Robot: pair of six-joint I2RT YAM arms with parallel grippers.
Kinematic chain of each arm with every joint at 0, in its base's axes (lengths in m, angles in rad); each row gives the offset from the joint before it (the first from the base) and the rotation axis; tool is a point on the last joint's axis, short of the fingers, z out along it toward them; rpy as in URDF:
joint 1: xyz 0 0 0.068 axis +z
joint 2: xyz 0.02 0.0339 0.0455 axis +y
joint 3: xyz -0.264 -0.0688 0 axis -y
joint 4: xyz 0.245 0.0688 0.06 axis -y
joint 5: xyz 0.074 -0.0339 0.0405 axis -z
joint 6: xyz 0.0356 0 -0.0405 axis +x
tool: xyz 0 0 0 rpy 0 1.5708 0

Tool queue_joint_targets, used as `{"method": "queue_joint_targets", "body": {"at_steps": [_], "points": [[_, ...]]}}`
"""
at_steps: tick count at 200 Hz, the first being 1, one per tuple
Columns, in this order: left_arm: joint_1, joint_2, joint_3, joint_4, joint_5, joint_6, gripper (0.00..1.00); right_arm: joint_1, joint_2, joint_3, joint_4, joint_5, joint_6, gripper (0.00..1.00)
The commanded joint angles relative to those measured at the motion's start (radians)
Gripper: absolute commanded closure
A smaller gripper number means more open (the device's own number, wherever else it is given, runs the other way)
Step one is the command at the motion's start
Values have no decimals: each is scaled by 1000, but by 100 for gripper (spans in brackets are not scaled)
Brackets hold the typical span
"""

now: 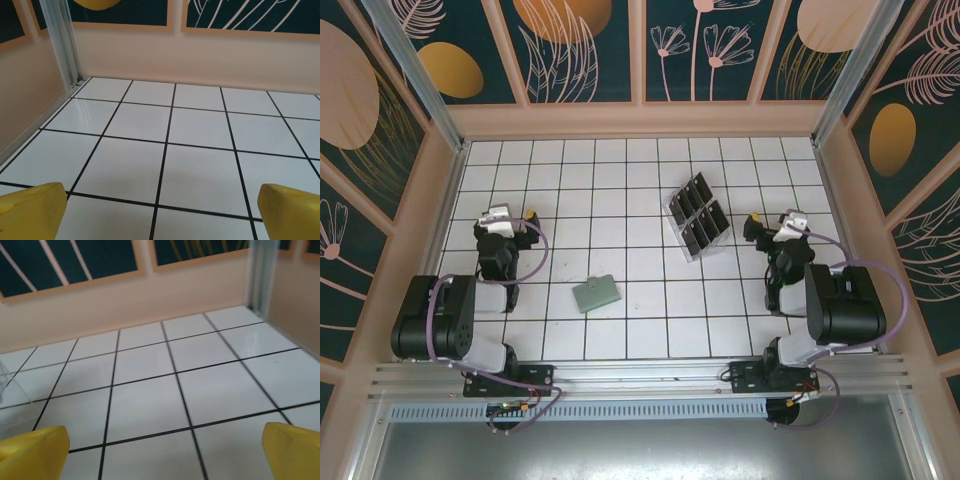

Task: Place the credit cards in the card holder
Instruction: Move the card holder to the center of the table.

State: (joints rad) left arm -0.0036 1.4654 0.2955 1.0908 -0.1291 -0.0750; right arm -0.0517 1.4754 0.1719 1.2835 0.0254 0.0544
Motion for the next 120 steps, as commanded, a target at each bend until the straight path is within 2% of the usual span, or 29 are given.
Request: {"method": "queue_joint_targets", "body": {"at_steps": [1,14,28,45,66,81,90,96,109,120], "points": [[-1,-82,120,-229,-62,-28,2,18,-171,-20,-57,139,24,1],[-1,-109,178,-331,-70,-64,2,18,-295,21,-217,177,88,1],[-1,-126,259,-469,-75,-133,2,14,-419,100,-398,116,164,1],[-1,-137,341,-624,-55,-243,1,1,-562,178,-584,85,375,1],[-2,-160,369,-761,8,-407,1,-22,-683,199,-612,-169,443,1],[-2,-176,369,-864,78,-524,2,-3,-680,263,-709,-374,487,12],[-6,-186,349,-891,136,-574,2,51,-653,303,-776,-467,487,17],[-9,-197,328,-904,161,-609,1,111,-632,327,-835,-481,471,20],[-24,-233,275,-900,185,-663,1,313,-578,373,-966,-398,387,22],[-40,-264,239,-895,181,-682,1,511,-511,410,-1053,-247,323,22]]}}
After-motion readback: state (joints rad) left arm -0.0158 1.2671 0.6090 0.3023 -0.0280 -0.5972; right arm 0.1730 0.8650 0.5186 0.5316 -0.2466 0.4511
